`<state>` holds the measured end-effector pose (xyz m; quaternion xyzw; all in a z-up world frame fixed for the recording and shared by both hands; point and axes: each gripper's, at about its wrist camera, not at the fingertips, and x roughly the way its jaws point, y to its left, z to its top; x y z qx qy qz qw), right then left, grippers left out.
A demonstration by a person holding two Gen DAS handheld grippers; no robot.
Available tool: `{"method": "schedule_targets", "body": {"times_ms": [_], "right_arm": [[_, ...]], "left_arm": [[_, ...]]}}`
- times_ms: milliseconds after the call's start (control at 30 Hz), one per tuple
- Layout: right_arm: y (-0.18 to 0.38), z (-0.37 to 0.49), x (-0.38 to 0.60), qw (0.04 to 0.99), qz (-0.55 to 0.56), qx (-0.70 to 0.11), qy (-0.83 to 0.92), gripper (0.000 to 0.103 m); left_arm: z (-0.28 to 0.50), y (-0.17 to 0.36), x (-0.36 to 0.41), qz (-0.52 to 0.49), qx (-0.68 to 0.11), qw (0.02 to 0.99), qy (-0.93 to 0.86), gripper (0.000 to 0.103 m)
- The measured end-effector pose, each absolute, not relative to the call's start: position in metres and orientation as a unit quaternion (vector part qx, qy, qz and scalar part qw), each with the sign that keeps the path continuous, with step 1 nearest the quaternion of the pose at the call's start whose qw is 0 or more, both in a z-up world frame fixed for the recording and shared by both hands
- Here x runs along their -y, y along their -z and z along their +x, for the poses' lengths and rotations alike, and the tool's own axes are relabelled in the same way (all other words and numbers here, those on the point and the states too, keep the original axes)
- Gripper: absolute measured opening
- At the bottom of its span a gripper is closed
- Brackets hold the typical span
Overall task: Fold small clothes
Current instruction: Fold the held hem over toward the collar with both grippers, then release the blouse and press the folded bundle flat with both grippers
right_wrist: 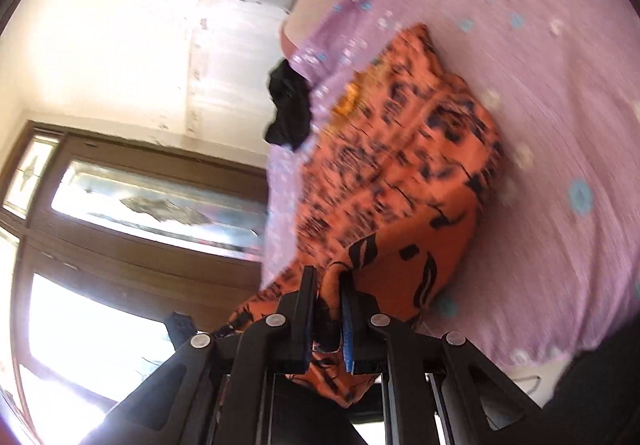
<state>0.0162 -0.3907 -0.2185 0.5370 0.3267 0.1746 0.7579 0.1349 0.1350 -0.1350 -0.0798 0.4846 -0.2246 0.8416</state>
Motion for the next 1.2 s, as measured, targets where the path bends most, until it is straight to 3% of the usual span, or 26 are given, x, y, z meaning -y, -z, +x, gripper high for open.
{"method": "schedule_targets", "body": {"times_ms": [267, 533, 700, 800, 867, 900, 933, 967, 1000, 1033, 1100, 1200], "right_arm": [[0.192, 0.120, 0.433, 0.781, 0.555, -0.248, -0.140, 0.011], [0.240, 0.237, 0.501, 0.766, 0.610, -0.190, -0.067, 0.011], [0.295, 0.278, 0.524, 0.765, 0.588, -0.260, 0.030, 0.016], [0.324, 0.282, 0.536, 0.703, 0.644, -0.298, 0.044, 0.029], [0.312, 0.275, 0.540, 0.724, 0.629, -0.277, 0.058, 0.038], [0.301, 0.272, 0.538, 0.740, 0.612, -0.271, 0.067, 0.057], [0.288, 0.270, 0.533, 0.760, 0.589, -0.265, 0.073, 0.070], [0.273, 0.270, 0.524, 0.782, 0.562, -0.261, 0.068, 0.070], [0.259, 0.276, 0.510, 0.805, 0.528, -0.267, 0.046, 0.070], [0.245, 0.281, 0.492, 0.822, 0.496, -0.280, 0.024, 0.070], [0.226, 0.291, 0.447, 0.849, 0.426, -0.311, -0.021, 0.070], [0.214, 0.300, 0.363, 0.875, 0.312, -0.359, -0.091, 0.069]], "left_arm": [[0.238, 0.113, -0.106, -0.074, -0.464, 0.858, 0.207, 0.009], [0.372, 0.157, -0.073, -0.108, -0.481, 0.857, 0.152, 0.009], [0.436, 0.226, -0.054, -0.146, -0.521, 0.834, 0.111, 0.012], [0.439, 0.253, -0.053, -0.161, -0.534, 0.825, 0.086, 0.014], [0.430, 0.247, -0.057, -0.177, -0.517, 0.833, 0.086, 0.021], [0.420, 0.236, -0.060, -0.181, -0.493, 0.847, 0.080, 0.029], [0.408, 0.223, -0.063, -0.179, -0.466, 0.864, 0.067, 0.044], [0.394, 0.206, -0.064, -0.172, -0.433, 0.883, 0.050, 0.056], [0.378, 0.191, -0.065, -0.163, -0.402, 0.900, 0.038, 0.075], [0.361, 0.177, -0.065, -0.155, -0.374, 0.914, 0.025, 0.084], [0.323, 0.159, -0.060, -0.131, -0.336, 0.933, -0.017, 0.092], [0.292, 0.173, -0.046, -0.061, -0.372, 0.923, -0.083, 0.095]]}}
